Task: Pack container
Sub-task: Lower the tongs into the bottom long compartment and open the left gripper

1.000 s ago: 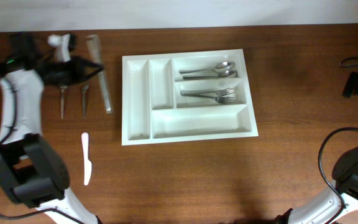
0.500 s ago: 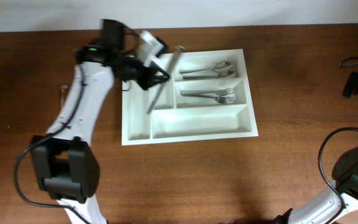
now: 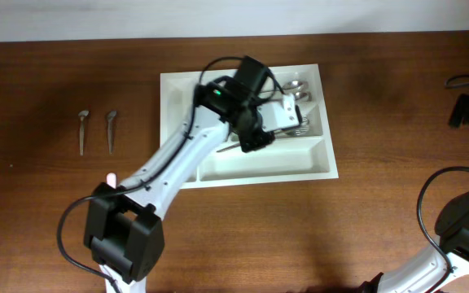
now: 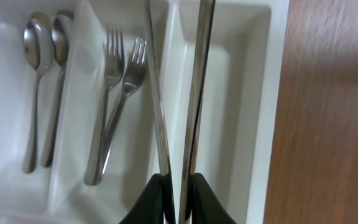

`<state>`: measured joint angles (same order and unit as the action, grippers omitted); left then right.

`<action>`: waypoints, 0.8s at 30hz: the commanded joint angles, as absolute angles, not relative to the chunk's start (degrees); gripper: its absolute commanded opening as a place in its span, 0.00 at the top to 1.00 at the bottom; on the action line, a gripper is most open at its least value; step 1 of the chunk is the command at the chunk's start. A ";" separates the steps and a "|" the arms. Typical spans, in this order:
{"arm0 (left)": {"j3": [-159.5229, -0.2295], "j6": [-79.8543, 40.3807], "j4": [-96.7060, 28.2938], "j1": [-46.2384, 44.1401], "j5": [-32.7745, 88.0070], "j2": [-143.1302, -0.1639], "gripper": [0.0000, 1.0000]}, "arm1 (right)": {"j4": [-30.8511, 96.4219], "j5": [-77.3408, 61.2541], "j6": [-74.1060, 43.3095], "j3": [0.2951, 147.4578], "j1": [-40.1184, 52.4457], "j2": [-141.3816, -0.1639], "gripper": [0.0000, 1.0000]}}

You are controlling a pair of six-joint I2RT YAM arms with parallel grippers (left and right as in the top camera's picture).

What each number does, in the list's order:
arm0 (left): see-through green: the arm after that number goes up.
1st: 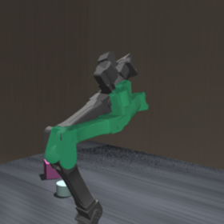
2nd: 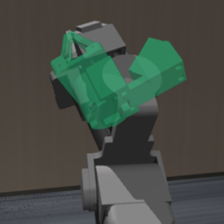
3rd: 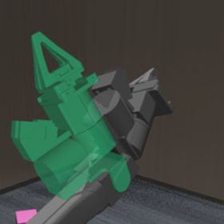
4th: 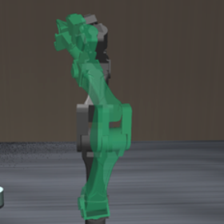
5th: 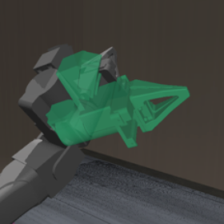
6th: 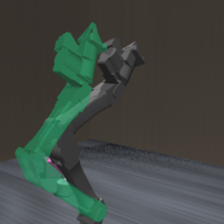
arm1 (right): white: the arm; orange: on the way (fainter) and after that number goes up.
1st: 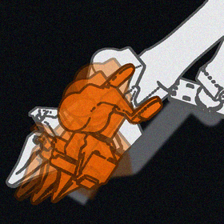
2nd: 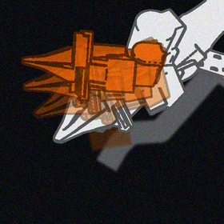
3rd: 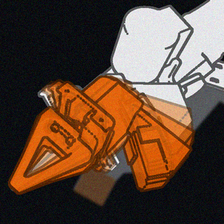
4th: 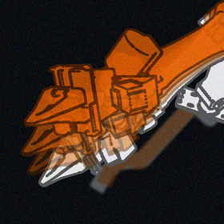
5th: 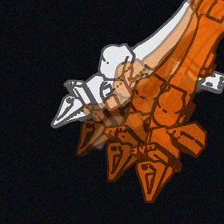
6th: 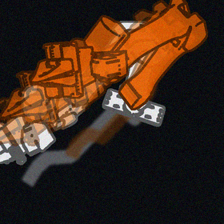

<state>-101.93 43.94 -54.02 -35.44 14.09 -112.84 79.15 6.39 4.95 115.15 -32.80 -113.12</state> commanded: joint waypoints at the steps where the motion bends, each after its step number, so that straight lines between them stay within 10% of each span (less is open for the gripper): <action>1: -103.13 46.87 -54.83 -36.77 7.31 -113.30 0.98 | 78.98 6.48 5.13 114.96 -32.64 -112.92 0.01; 24: -103.11 46.83 -59.07 -37.15 8.75 -124.18 0.97 | 79.00 6.48 5.13 114.96 -32.64 -112.92 0.01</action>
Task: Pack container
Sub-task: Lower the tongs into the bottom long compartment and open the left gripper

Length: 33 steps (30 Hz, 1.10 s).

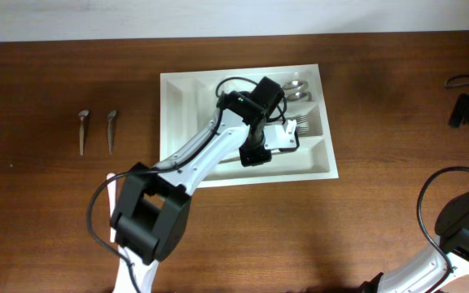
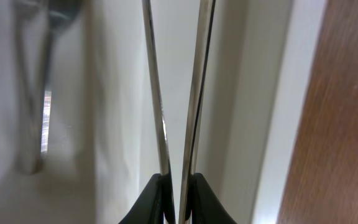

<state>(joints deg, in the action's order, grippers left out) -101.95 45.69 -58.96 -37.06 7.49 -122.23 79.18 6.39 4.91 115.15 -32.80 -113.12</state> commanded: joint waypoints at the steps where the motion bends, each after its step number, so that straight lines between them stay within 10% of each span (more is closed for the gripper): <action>1: -103.11 46.83 -59.05 -37.15 8.75 -124.64 0.97 | 78.98 6.48 5.13 114.96 -32.64 -112.92 0.01; 33: -103.11 49.82 -57.93 -37.12 10.46 -125.67 0.77 | 79.00 6.48 5.13 114.96 -32.64 -112.92 0.01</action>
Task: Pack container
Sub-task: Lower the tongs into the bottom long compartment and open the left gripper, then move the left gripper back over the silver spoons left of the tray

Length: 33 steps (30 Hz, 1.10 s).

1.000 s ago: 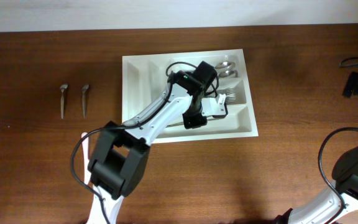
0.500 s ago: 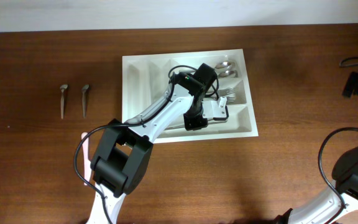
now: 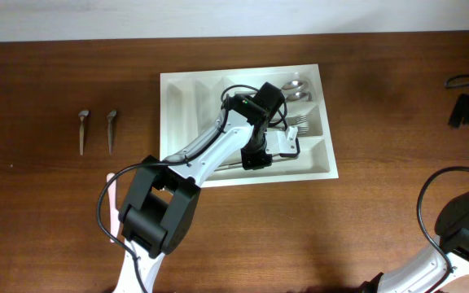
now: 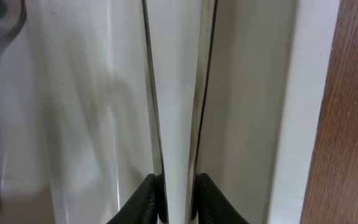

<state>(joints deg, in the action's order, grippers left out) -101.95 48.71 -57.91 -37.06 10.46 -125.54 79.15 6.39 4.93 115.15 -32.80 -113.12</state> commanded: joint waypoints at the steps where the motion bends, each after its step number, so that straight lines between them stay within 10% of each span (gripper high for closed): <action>1: -103.11 49.82 -57.93 -37.12 10.46 -125.67 0.75 | 79.00 6.48 5.13 114.96 -32.64 -112.92 0.01; 10: -103.11 49.82 -57.84 -37.12 10.44 -125.69 0.48 | 78.98 6.48 5.13 114.96 -32.64 -112.92 0.01; 18: -105.14 49.78 -57.06 -37.12 8.43 -125.67 0.44 | 79.00 6.48 5.13 114.96 -32.64 -112.92 0.01; 22: -110.69 47.55 -57.04 -37.10 5.13 -125.67 0.07 | 78.98 6.48 5.13 114.96 -32.64 -112.92 0.01; 33: -125.58 13.28 -57.10 -34.65 -16.01 -125.67 0.01 | 79.00 6.48 5.13 114.96 -32.64 -112.92 0.01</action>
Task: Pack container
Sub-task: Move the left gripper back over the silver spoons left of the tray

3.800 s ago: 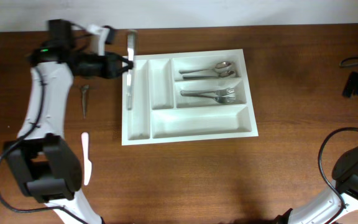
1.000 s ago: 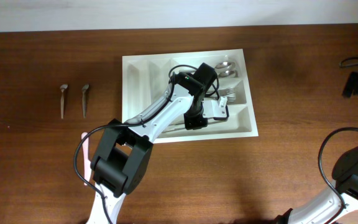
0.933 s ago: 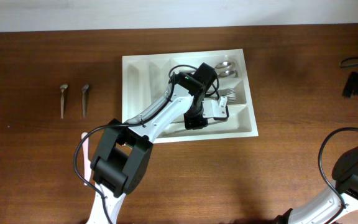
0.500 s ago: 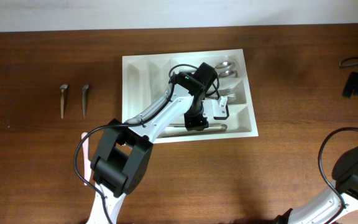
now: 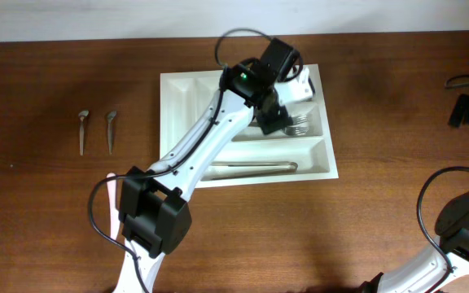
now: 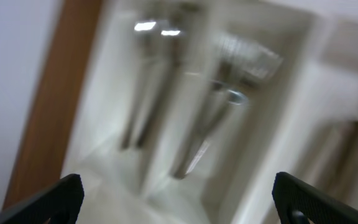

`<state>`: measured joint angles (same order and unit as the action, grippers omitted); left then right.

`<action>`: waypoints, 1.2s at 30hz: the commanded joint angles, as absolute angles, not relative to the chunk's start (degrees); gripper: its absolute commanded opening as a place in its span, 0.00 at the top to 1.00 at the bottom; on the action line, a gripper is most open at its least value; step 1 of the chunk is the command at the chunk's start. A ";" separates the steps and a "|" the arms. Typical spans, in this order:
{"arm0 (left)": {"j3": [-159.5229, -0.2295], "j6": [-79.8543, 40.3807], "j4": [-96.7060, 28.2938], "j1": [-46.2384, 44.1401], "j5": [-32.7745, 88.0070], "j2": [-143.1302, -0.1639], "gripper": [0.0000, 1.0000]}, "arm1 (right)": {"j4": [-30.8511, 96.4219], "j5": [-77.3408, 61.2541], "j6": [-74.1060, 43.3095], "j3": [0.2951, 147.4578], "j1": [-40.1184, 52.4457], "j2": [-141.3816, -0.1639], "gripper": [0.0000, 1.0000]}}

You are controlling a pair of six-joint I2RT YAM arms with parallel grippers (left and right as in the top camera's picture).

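Two knives lie side by side in the front long compartment of the white cutlery tray; in the blurred left wrist view they show at the right. My left gripper hangs open and empty over the tray's right side, above the forks and spoons. The forks show beside it from overhead. My right arm stands at the far right, and its dark wrist end is too small to read.
Two small pieces of cutlery lie side by side on the brown table far left of the tray. A cable lies at the right edge.
The left gripper was low in the front compartment with its fingers loosening around the two knives. Now the knives lie there alone and the gripper is wide open, higher, over the fork and spoon compartments.
The left gripper was shut on two knives above the tray's front compartment. Then it was lower inside that compartment, still shut. Then its fingers stood slightly apart. Now the knives rest in the compartment and the gripper is open toward the tray's back right.
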<state>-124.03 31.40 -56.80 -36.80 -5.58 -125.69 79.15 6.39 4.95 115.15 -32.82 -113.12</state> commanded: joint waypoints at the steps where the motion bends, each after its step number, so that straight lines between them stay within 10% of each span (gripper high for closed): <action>1: -125.58 8.56 -57.49 -33.56 -17.61 -125.67 0.01 | 79.00 6.48 5.13 114.96 -32.64 -112.92 0.01; 18: -125.51 3.46 -69.08 -3.18 -4.73 -126.02 0.01 | 79.00 6.48 5.13 114.96 -32.64 -112.92 0.01; 36: -125.51 -3.51 -67.35 0.38 -9.23 -135.98 0.01 | 78.98 6.48 5.13 114.96 -32.64 -112.92 0.01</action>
